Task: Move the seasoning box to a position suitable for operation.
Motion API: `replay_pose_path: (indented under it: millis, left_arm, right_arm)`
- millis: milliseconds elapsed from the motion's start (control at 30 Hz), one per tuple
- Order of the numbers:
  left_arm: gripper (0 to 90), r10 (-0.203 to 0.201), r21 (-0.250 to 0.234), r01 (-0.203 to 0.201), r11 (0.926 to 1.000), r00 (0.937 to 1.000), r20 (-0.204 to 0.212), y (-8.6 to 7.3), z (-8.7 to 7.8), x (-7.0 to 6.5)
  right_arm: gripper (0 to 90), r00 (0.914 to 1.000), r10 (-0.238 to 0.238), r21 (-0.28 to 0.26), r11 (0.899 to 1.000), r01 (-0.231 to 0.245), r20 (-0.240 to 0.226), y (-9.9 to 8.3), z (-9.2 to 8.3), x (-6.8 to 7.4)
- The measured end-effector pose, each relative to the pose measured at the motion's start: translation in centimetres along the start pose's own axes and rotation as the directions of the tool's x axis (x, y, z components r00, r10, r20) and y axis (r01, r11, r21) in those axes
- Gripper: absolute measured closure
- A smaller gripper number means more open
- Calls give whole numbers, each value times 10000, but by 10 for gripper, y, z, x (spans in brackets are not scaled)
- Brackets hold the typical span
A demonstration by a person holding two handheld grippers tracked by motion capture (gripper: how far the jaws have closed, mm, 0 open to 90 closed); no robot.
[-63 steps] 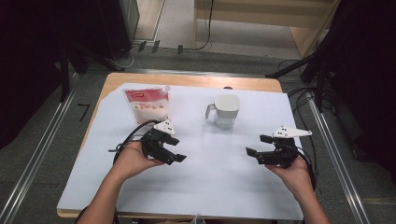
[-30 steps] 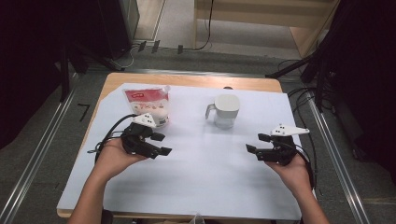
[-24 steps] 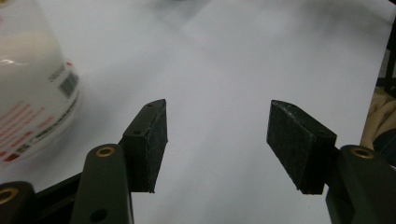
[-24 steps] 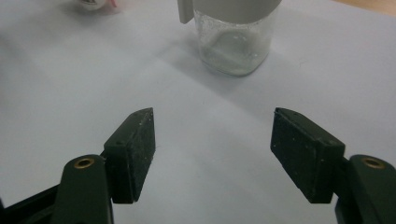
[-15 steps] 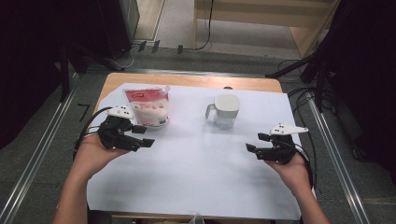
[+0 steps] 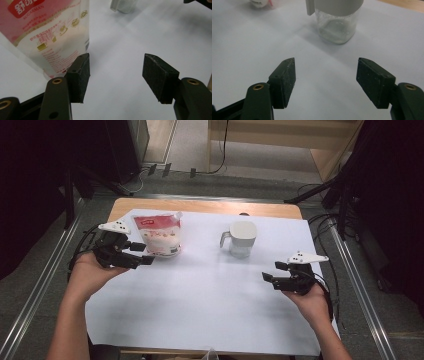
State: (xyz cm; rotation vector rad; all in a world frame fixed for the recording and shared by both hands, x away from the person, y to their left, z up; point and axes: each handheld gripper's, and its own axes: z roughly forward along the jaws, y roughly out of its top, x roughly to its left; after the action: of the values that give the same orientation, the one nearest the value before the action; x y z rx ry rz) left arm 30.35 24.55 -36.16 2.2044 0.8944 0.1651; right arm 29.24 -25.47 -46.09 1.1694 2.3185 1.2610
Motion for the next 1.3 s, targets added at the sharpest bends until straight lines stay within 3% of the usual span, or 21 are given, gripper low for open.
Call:
replay_pose_path:
  millis: [133,333,367,533,633,667,1000,1200,1300]
  left_arm:
    - [399,192,93,-193,9998,9997,136,3,3,-2]
    - [396,272,121,-273,9996,9995,163,5,6,-3]
    - [395,305,112,-307,9995,9994,191,5,6,-3]
    - [396,325,85,-327,9994,9993,173,4,4,-2]
    - [395,275,75,-276,9996,9994,199,4,4,-1]
    - [395,288,81,-290,9995,9994,215,4,4,-1]
    - [394,341,110,-345,9993,9990,275,2,5,2]
    - [394,345,125,-348,9993,9990,281,3,7,0]
    - [394,350,140,-354,9993,9990,287,2,7,0]
  right_arm:
    - [310,9990,441,-224,9988,-439,86,5,8,-3]
    - [275,9978,392,-232,9990,-381,527,16,19,-4]
    - [270,9972,593,-254,9980,-582,463,21,22,-5]
    - [140,9947,623,-139,9980,-613,815,26,33,-4]
    - [133,9937,684,-140,9976,-675,889,27,39,-4]
    - [132,9910,964,-282,9952,-941,925,29,45,-5]
    - [95,9834,1517,-680,9870,-1453,998,38,69,-6]
    - [84,9752,1700,-893,9833,-1585,1418,45,85,1]
    - [83,9693,1617,-1084,9837,-1434,1852,51,95,8]
